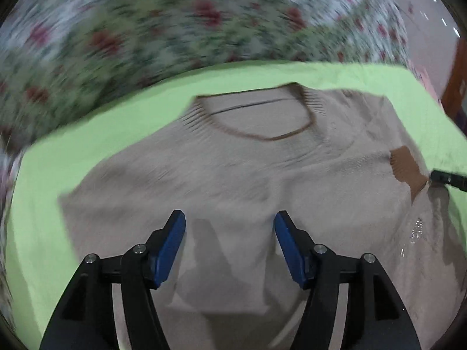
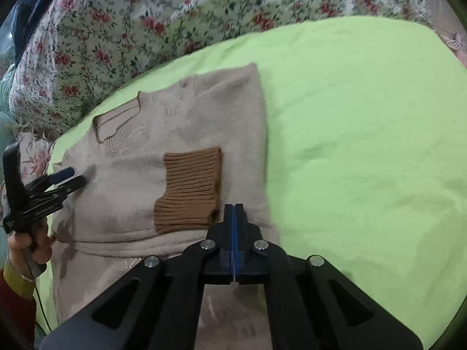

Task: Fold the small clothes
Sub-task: 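Move both grippers open to the brown ribbed hem of the dress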

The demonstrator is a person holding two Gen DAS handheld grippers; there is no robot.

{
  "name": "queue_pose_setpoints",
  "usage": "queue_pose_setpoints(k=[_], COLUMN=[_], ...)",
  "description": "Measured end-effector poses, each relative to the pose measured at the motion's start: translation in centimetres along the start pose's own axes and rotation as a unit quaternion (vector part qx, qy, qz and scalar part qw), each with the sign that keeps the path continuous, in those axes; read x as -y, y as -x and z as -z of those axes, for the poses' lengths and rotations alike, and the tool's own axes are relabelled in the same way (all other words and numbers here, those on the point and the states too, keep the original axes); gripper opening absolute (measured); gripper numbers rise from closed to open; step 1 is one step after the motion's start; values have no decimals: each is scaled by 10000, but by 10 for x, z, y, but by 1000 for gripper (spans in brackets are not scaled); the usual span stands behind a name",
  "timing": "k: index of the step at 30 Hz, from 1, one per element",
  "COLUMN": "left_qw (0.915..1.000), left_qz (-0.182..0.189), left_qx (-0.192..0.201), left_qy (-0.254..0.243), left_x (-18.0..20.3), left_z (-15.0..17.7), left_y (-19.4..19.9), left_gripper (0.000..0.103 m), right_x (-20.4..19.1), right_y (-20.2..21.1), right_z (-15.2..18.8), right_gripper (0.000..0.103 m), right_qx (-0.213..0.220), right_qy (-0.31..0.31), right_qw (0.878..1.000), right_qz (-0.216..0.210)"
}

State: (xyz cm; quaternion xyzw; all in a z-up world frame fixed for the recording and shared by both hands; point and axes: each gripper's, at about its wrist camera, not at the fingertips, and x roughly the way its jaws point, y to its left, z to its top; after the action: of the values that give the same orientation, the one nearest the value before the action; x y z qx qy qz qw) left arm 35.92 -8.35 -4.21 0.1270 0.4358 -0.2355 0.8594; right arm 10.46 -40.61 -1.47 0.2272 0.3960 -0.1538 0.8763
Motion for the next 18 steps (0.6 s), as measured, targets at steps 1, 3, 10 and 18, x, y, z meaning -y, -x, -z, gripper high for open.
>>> queue_pose_setpoints(k=[1, 3, 10, 18], left_qw=[9998, 9988, 9801, 9765], left_qz=[-34, -212, -1271, -1163], left_qx=[57, 58, -251, -269], left_qy=[194, 436, 1505, 1795], left_x=[-13, -33, -110, -115], left_z=[9, 26, 41, 77], left_y=[7, 15, -4, 48], left_gripper=[64, 64, 76, 70], right_x=[2, 3, -23, -34], right_y=[4, 15, 37, 80], right_z=[2, 10, 57, 97], right_gripper=[2, 3, 39, 48], right_qx=[-15, -8, -28, 49], right_qy=[-91, -224, -369, -215], right_qw=[9999, 9989, 9958, 9948], right_qz=[-106, -406, -840, -996])
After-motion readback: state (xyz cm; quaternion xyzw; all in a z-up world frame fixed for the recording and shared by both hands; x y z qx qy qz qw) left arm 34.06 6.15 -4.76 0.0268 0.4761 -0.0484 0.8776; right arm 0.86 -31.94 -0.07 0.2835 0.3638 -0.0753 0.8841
